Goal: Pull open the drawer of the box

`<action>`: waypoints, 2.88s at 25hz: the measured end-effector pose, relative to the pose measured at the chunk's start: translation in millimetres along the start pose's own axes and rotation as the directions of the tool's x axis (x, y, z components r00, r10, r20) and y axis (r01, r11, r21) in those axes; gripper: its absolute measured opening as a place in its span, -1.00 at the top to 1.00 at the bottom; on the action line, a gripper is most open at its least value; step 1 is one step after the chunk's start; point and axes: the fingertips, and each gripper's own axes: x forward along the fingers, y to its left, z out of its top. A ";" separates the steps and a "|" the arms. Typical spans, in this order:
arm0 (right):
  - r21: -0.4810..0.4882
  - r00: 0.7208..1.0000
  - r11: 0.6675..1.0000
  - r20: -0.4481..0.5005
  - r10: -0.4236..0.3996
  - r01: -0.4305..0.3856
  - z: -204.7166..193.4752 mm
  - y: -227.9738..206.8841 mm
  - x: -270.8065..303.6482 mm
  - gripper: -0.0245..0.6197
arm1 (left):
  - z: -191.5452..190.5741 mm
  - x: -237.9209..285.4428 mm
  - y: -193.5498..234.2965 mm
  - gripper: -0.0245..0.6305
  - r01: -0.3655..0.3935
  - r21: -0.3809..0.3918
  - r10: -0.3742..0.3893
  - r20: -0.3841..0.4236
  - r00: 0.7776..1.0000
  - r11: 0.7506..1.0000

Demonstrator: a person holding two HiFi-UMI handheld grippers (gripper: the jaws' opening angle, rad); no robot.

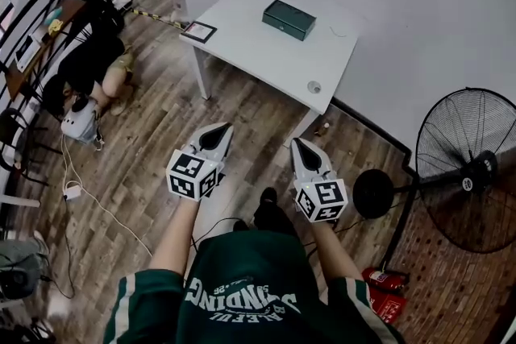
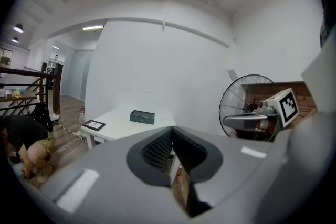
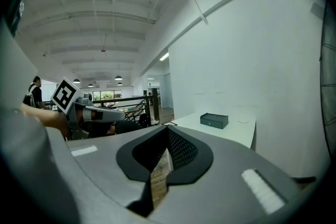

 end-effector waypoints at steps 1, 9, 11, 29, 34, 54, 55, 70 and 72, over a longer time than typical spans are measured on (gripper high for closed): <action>0.003 1.000 1.000 0.002 -0.003 0.003 0.9 -2.0 4.2 0.92 | 0.2 3.7 3.8 0.77 0.002 -0.001 -0.002 -0.001 1.000 1.000; 0.009 0.999 0.999 0.003 -0.043 0.043 1.3 -43.8 44.3 0.92 | 4.4 54.8 29.1 0.76 0.017 -0.002 -0.017 -0.014 1.000 1.000; 0.014 0.999 0.999 0.005 -0.044 0.044 3.9 -57.4 61.4 0.92 | 7.2 72.5 37.7 0.77 0.018 0.001 -0.018 -0.020 1.000 1.000; 0.045 1.000 0.999 -0.002 0.006 -0.006 58.4 -212.6 249.0 0.92 | 81.9 292.6 129.3 0.76 0.006 0.000 -0.006 -0.032 0.999 1.000; 0.052 1.000 0.998 -0.001 0.021 -0.021 66.9 -235.0 278.6 0.92 | 91.8 330.3 142.7 0.77 0.010 -0.001 -0.010 -0.042 0.999 1.000; 0.081 1.000 0.997 -0.008 -0.007 0.007 67.6 -268.5 319.2 0.92 | 103.3 401.8 170.7 0.77 0.053 0.007 -0.053 -0.073 0.996 0.999; 0.082 1.000 0.996 -0.009 -0.014 0.015 67.4 -271.3 323.9 0.92 | 102.2 408.1 175.3 0.77 0.058 0.007 -0.057 -0.078 0.995 0.998; 0.108 0.985 0.981 -0.077 -0.151 0.159 65.5 -317.4 412.4 0.92 | 92.9 519.9 235.2 0.76 0.206 -0.020 -0.206 -0.179 0.962 0.978; 0.113 0.982 0.978 -0.091 -0.167 0.177 62.4 -324.3 419.1 0.92 | 82.7 534.1 239.6 0.76 0.219 -0.032 -0.221 -0.207 0.953 0.975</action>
